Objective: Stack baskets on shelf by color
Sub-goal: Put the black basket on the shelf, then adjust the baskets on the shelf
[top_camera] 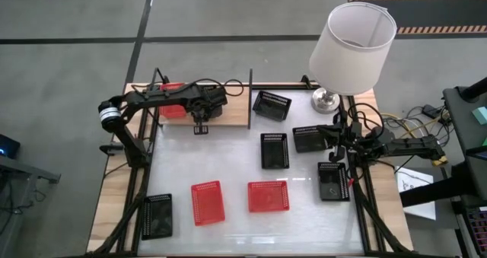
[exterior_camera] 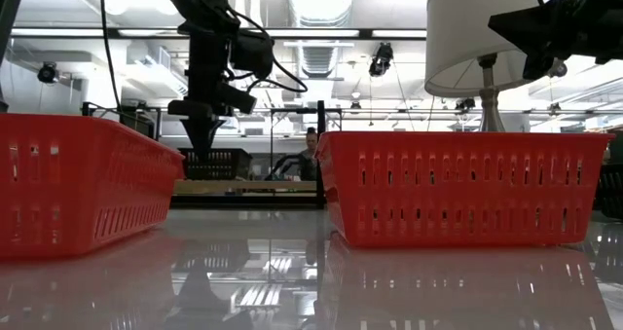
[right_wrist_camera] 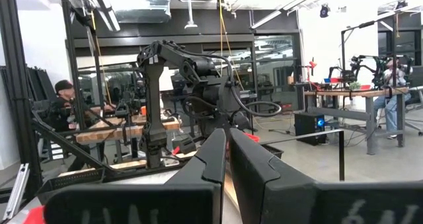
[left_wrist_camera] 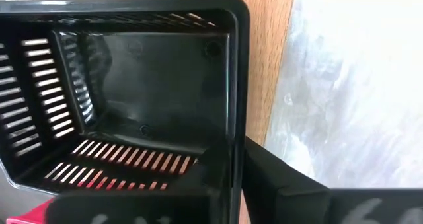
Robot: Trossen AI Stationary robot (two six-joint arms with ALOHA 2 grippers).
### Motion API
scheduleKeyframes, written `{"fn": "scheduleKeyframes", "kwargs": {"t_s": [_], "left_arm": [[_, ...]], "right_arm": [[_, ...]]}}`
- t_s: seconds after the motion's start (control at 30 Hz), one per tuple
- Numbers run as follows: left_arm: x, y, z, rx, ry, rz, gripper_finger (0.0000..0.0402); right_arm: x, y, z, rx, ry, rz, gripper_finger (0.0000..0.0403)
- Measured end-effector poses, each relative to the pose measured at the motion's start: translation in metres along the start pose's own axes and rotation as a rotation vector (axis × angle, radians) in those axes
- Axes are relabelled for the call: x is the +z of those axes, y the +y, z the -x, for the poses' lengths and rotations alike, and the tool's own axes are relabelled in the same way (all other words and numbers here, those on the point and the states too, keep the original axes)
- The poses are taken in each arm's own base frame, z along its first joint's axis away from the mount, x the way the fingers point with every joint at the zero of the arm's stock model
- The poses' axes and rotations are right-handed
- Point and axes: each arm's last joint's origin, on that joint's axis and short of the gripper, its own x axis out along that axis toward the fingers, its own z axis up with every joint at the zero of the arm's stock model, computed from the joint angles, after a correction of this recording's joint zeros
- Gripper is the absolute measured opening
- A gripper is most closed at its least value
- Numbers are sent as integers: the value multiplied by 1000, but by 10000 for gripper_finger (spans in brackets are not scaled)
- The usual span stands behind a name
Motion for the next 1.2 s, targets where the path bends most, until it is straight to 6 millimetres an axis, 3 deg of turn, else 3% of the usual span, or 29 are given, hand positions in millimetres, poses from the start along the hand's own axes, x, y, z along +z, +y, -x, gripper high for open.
{"fn": "scheduleKeyframes", "kwargs": {"t_s": [0.23, 0.53, 0.93, 1.2], "left_arm": [[-1, -1, 3, -5, 12, 22, 81], [-9, -10, 39, -51, 122, 18, 98], [-39, 20, 69, 91, -18, 165, 48], [-59, 53, 41, 99, 33, 327, 3]], "right_arm": [[0, 0, 0, 0, 0, 0, 13], [0, 0, 0, 0, -1, -12, 13], [0, 0, 0, 0, -1, -12, 13], [0, 0, 0, 0, -1, -12, 13]]}}
